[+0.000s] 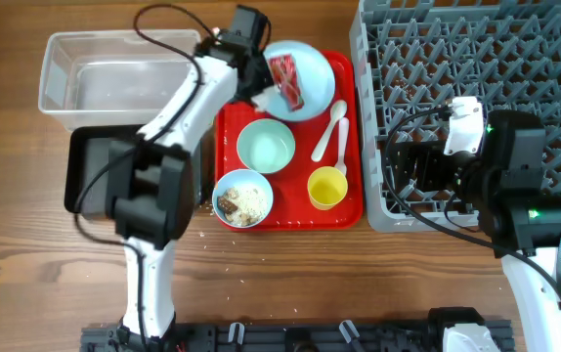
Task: Sort waste into correct bins and load items into the dishwasher rack
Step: 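Grasp the white tissue with the left gripper and lift it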
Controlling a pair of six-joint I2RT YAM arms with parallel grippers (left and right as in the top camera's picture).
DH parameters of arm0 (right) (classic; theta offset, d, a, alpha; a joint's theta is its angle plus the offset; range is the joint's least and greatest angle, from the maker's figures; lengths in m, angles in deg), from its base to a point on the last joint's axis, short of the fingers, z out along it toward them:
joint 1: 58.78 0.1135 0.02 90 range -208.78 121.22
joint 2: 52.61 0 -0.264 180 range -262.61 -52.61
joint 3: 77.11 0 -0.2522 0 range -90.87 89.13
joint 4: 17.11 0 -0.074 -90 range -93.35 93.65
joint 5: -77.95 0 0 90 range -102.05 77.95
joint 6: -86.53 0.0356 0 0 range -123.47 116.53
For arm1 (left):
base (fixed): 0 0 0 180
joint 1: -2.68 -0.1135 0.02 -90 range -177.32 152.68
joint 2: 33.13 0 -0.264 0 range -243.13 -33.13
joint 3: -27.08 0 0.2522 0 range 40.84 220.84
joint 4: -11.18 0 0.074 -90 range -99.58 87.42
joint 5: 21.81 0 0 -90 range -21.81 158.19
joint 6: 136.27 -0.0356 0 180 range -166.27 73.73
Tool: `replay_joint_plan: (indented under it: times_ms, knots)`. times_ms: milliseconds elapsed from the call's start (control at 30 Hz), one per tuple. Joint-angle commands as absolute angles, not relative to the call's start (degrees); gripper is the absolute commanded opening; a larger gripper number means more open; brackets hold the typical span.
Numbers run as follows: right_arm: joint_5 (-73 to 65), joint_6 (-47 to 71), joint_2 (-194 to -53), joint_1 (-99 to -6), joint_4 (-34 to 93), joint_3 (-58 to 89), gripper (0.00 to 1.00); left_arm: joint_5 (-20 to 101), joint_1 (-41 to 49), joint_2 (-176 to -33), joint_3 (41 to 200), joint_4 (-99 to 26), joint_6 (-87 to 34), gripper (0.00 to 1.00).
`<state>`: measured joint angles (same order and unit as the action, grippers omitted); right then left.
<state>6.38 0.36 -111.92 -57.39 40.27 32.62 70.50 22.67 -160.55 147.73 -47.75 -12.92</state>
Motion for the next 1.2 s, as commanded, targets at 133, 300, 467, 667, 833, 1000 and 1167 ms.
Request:
replay_joint_plan:
  times_ms: [133,300,467,667,833,1000,1167]
  knots:
    - [7.35,1.04,-112.31,-57.57,40.22,31.90,1.00,71.74,20.39,-144.16,148.00,-51.05,-14.52,0.04]
    - [7.35,1.02,-112.31,-57.57,40.25,31.94,1.00,71.74,20.41,-149.53,147.67,-52.80,-14.47,0.04]
    - [7.32,1.04,-112.31,-57.57,40.27,32.25,0.99,71.70,20.94,-158.76,147.67,-50.57,-14.26,0.04]
    - [7.32,1.02,-113.62,-57.57,40.31,32.25,0.99,71.68,20.94,-164.53,147.67,-50.00,-14.28,0.06]
    - [7.32,1.02,-115.22,-57.57,40.40,32.25,0.99,71.70,20.94,-164.51,147.67,-50.02,-14.28,0.22]
    - [7.32,1.02,-115.79,-57.57,40.40,32.25,0.99,70.12,20.87,-163.48,147.97,-50.04,-14.32,0.04]
    - [7.32,1.00,-115.79,-57.57,40.40,32.25,0.98,67.63,20.66,-153.05,150.12,-50.42,-14.54,0.04]
